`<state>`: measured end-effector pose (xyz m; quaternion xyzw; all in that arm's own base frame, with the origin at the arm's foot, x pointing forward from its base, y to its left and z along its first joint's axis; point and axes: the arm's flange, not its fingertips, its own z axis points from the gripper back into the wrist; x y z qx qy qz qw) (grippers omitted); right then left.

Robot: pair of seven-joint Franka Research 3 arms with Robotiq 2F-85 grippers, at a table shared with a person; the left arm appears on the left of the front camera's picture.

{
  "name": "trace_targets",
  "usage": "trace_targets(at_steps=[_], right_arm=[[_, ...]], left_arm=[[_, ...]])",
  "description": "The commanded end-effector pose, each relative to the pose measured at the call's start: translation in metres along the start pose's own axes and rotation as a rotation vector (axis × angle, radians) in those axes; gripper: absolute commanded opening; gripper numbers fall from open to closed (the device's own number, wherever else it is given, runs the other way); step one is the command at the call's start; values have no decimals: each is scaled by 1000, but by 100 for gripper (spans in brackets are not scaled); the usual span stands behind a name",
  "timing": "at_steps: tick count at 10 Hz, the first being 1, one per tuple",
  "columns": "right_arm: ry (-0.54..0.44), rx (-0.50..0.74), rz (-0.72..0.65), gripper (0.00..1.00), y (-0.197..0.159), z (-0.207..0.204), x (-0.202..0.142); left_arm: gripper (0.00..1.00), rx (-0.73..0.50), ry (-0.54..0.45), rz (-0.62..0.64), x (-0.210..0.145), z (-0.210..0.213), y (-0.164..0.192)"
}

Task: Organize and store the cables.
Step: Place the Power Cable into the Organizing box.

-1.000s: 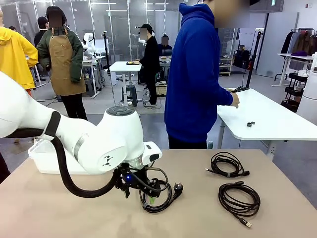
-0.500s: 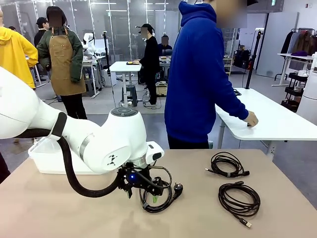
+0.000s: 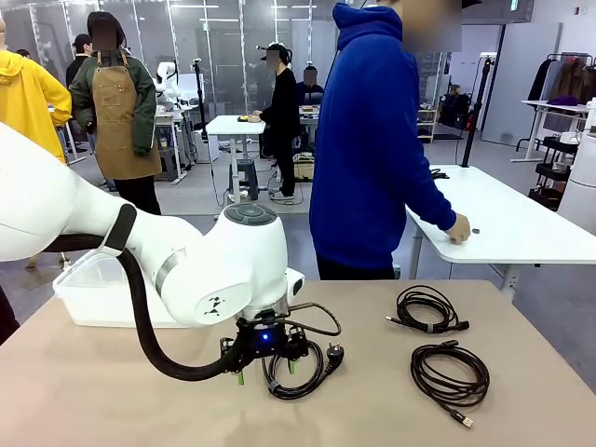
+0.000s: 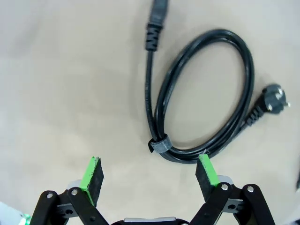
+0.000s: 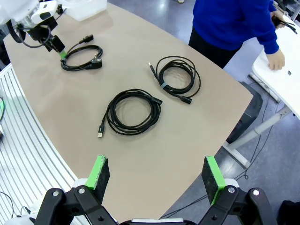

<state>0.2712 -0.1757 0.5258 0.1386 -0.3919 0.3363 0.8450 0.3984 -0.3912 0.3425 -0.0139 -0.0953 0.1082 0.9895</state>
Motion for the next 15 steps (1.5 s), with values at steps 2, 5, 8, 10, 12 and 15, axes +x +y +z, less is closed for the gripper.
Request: trace_targets(at_steps=[2,5,8,10,12,15], right_arm=[[-3,7,15,100,1,1,0],[-3,7,15,100,1,1,0],[-3,7,15,100,1,1,0],[-3,7,15,100,1,1,0],[-3,7,15,100,1,1,0],[-3,7,15,100,1,1,0]], left_arm=[[100,-2,2,216,-8,-2,-9],[100,-51,29,335,-9,-12,-6],[100,-1,78,308,-4,-24,-7],[100,28,63,320,0,-31,-6],[100,45,80,317,4,-38,-8],[21,38,73,270,1,-32,-5]])
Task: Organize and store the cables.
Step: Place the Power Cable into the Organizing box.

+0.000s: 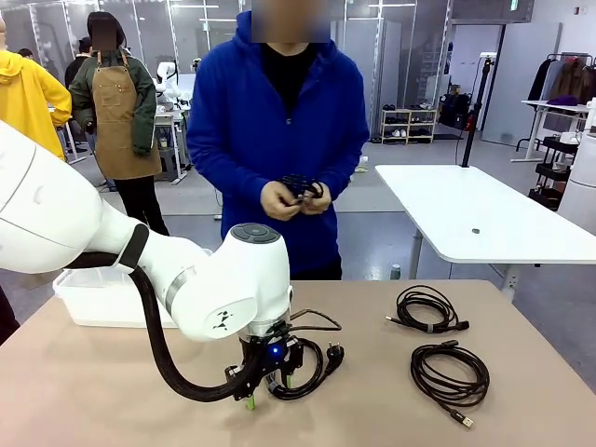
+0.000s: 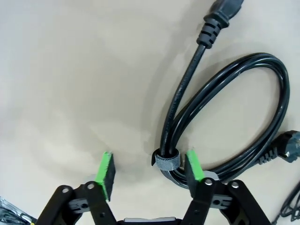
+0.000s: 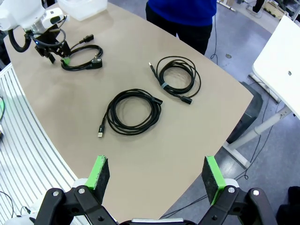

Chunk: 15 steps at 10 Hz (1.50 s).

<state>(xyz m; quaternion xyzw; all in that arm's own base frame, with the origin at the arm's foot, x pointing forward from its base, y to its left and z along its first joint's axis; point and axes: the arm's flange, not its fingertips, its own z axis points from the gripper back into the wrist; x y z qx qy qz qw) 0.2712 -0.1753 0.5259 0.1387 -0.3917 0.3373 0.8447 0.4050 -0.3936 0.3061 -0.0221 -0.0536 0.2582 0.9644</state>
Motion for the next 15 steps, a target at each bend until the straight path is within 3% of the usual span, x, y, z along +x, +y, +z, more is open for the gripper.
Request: trace_targets(at_steps=[1,2,3,4,5,9,12,15], right_arm=[[-3,6,13,100,1,1,0],[-3,6,13,100,1,1,0],[-3,6,13,100,1,1,0],[-3,6,13,100,1,1,0],[-3,6,13,100,1,1,0],[-3,6,13,100,1,1,0],[-3,6,13,100,1,1,0],[-3,6,13,100,1,1,0]], left_arm=[[0,21,-11,-25,2,6,-3],[0,32,-5,-20,2,5,-4],[14,32,-2,-21,2,5,-5],[3,32,-8,-21,2,7,-6],[0,27,-7,-15,2,8,-6],[0,9,-6,-29,6,18,-3],[0,-99,-78,-224,14,78,13],[0,-105,-190,-384,5,134,24]])
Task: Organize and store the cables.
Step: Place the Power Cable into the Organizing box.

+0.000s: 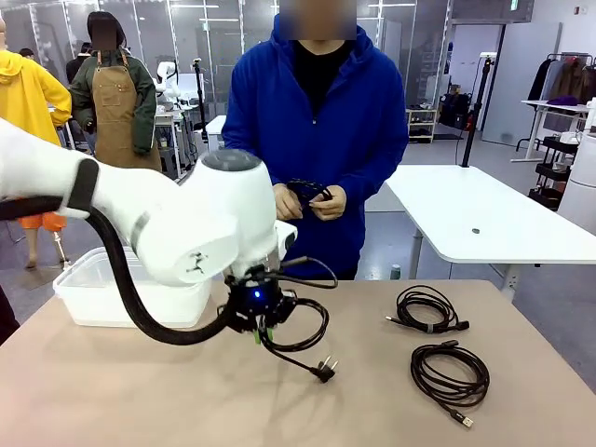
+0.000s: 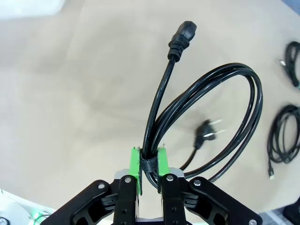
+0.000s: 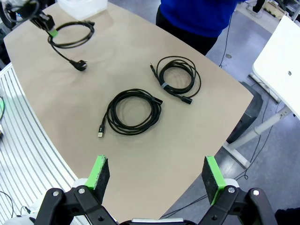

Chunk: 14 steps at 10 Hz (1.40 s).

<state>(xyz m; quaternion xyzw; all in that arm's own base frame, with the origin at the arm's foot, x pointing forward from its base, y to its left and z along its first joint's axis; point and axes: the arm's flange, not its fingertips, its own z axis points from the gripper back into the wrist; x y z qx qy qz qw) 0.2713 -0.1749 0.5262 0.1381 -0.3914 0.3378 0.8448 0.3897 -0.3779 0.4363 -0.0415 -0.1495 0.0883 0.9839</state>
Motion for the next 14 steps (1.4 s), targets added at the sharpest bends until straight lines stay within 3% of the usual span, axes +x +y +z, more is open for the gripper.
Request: trace_targets(at_steps=[1,6,7,9,10,12,14], right_arm=[[-4,6,12,100,0,1,-1],[-4,6,12,100,0,1,-1],[-4,6,12,100,0,1,-1],[-4,6,12,100,0,1,-1],[-4,6,12,100,0,1,-1],[-4,6,12,100,0,1,-1],[-4,6,12,100,0,1,-1]], left_arm=[[0,8,-27,-47,-7,7,7],[0,-5,-18,-31,-3,13,1],[17,2,-20,-37,-5,12,3],[17,-66,-248,-152,9,60,39],[17,-56,-296,-145,21,83,64],[17,-70,-311,-331,39,121,110],[17,-41,-294,-373,71,146,148]])
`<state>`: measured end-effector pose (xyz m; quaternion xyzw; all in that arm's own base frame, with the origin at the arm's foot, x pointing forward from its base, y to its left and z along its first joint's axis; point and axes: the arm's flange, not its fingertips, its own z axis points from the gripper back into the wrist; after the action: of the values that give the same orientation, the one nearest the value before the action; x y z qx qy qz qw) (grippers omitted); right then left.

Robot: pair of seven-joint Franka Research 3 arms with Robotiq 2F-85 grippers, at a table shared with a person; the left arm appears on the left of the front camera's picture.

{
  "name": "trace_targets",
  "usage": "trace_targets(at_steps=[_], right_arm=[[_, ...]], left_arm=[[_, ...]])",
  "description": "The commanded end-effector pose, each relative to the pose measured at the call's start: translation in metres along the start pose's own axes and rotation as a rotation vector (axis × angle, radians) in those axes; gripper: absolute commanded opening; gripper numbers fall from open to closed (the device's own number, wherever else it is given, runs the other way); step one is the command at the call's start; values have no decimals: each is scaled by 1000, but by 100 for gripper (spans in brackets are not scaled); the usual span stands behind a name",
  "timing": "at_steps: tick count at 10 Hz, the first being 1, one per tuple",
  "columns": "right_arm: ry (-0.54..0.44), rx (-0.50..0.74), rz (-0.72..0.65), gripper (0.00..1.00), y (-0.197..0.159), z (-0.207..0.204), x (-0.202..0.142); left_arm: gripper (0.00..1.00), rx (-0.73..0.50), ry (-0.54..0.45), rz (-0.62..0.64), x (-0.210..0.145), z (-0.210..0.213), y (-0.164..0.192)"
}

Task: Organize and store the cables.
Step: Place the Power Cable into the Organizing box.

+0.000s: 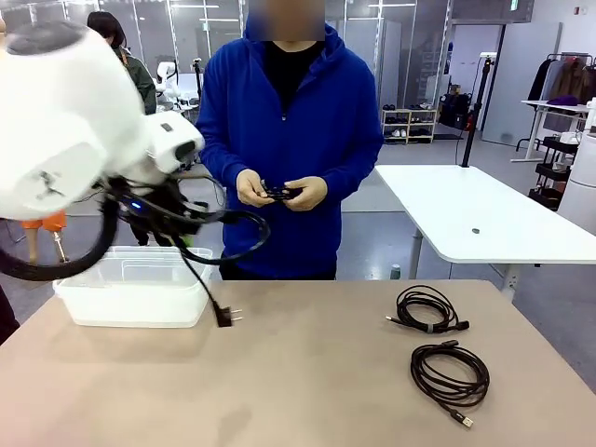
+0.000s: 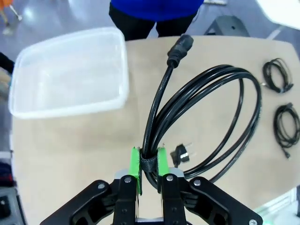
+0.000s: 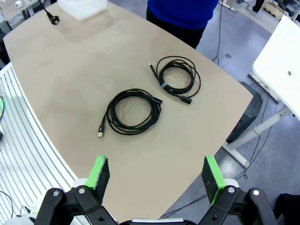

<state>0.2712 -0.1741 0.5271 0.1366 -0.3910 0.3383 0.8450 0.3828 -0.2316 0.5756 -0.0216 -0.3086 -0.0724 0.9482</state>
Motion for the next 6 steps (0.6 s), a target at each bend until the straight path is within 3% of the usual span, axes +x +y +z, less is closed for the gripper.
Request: trace_targets(at_steps=[1,3,5,6], right_arm=[[-6,8,10,100,0,1,-2],[-6,8,10,100,0,1,-2],[-6,8,10,100,0,1,-2],[-6,8,10,100,0,1,-2]], left_arm=[[17,-6,14,-87,20,6,50],[17,43,3,-98,58,5,116],[17,113,38,-123,71,-3,142],[17,79,50,-108,79,-4,150]])
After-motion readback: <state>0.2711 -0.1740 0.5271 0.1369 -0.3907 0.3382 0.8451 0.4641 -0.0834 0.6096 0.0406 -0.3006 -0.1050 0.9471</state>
